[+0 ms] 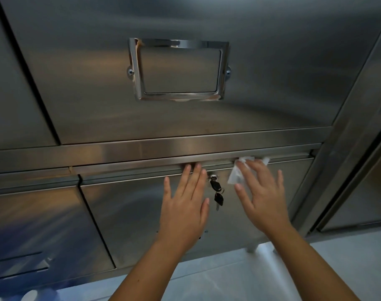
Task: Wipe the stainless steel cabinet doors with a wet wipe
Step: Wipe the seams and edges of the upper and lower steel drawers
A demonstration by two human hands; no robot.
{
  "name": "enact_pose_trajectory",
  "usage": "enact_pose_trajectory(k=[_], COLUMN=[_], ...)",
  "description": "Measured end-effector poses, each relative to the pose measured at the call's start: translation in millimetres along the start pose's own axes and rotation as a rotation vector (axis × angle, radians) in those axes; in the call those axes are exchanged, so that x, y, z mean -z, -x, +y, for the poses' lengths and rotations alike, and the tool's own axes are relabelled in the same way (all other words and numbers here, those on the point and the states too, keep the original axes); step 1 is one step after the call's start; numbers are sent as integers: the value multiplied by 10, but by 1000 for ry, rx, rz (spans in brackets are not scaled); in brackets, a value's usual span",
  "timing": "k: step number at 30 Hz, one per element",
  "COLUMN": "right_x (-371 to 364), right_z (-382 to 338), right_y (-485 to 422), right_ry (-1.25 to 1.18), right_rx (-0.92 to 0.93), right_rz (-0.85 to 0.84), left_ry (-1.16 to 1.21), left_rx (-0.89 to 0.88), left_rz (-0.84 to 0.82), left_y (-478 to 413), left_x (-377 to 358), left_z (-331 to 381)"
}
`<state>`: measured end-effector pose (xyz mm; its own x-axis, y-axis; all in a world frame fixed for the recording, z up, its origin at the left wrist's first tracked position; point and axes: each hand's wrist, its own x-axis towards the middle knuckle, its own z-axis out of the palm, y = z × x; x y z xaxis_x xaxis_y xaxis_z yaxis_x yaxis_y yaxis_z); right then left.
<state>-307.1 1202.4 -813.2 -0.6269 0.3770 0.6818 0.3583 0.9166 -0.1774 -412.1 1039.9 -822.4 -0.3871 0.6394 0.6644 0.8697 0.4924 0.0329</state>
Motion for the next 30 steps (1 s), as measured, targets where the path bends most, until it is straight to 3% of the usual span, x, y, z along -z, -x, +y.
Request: enact_pose_trajectory(k=[5,11,17,23,30], right_x=[-34,-7,-24,-53,129], right_z=[-63,179,308,231,909], right_y=[12,-4,-17,-28,-58], right_ry=[-57,86,124,119,168], right_rx=[-60,79,-59,144,-63], right_rz=[65,39,108,91,90], left_ry=[37,21,19,1,31], left_rx=[102,143,158,151,118], left_rz=[-13,24,64,98,145], left_y=[-32,-35,-26,-52,-41], left_x=[-16,-86,-87,-78,-51], left_z=[114,182,204,227,198])
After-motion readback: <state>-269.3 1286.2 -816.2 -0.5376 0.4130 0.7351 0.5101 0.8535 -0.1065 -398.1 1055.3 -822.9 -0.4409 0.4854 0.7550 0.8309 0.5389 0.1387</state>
